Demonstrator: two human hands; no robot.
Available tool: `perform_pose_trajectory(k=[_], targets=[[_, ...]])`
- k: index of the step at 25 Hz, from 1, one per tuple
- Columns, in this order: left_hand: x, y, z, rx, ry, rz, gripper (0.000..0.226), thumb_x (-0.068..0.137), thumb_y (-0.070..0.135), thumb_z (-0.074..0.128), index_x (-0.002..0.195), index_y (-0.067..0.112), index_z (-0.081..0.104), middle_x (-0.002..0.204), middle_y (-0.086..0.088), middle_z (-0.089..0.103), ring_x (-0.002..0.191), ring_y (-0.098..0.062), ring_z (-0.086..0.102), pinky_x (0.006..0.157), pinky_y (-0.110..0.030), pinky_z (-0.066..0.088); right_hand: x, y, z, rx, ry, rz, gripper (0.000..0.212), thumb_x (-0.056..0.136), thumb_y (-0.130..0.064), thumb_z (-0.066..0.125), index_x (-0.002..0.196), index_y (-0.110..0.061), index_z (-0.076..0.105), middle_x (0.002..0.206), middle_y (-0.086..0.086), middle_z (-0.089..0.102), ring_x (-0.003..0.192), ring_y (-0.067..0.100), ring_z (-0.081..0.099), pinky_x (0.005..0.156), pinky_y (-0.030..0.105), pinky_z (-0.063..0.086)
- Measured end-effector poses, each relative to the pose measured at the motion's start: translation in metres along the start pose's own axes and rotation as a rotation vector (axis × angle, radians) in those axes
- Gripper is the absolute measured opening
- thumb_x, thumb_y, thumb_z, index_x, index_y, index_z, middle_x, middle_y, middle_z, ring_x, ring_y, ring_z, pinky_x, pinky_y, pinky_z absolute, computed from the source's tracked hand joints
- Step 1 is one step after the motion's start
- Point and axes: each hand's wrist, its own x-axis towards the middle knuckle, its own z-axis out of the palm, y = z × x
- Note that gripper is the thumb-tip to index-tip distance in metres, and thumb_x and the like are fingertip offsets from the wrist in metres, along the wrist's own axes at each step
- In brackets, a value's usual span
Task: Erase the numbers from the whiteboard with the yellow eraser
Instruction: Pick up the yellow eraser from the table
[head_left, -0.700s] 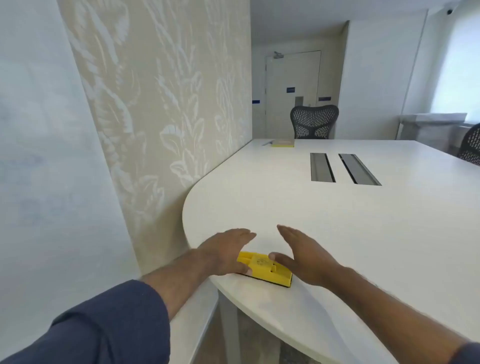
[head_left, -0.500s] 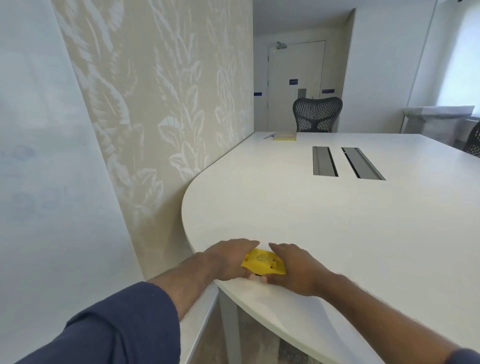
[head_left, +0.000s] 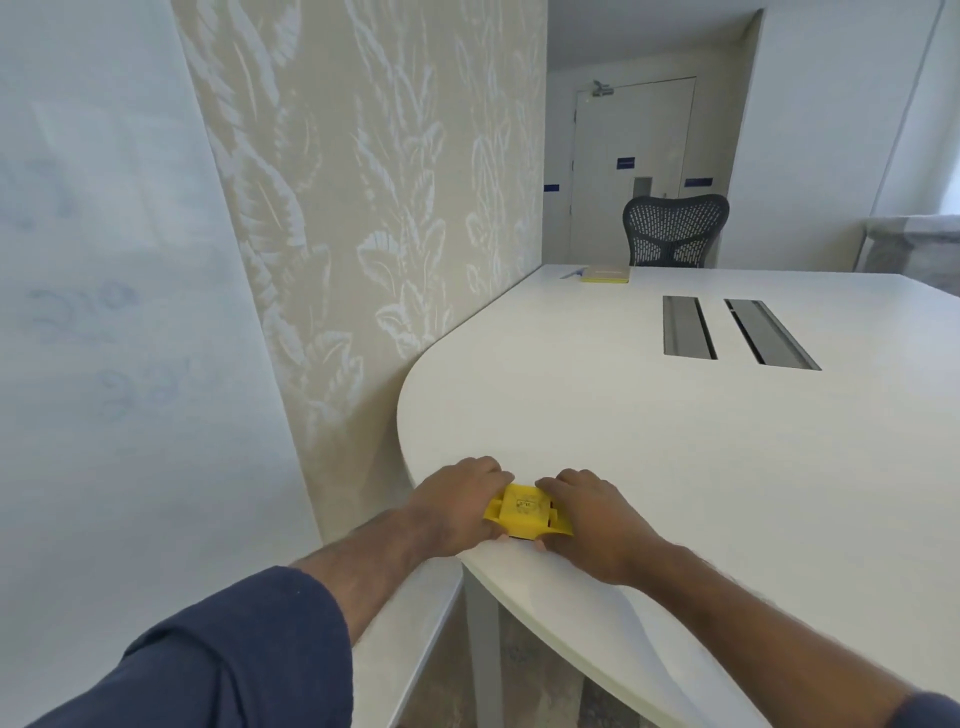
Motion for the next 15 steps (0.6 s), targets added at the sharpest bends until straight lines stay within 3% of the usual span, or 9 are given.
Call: perform_pose_trajectory(k=[7,15], targets=[[-0.044,-0.03,-0.047,0.024,0.155,-0.1,0.057,0.084,0.043,0.076,0.132,0.021,0.056,0.12,0.004,0.055,0.106,-0.02,0.056,0.086,-0.037,0.048,0.034,-0.044,-0.013,0.014,0.169,-0.167,0.055,0.086,-0.043,0.067,0.133,-0.025,0.047,0.116,-0.004,0.054,0.105,0.019,0.047,0.084,0.029,0.036],[-0.128,-0.067,-0.099,0.144,0.363,-0.212,0.059,0.091,0.041,0.069,0.142,0.019,0.05,0.133,0.001,0.053,0.114,-0.021,0.056,0.091,-0.034,0.046,0.074,-0.121,-0.034,0.08,0.35,-0.416,0.053,0.082,-0.034,0.073,0.129,-0.02,0.053,0.111,0.0,0.056,0.1,0.023,0.05,0.079,0.03,0.034]])
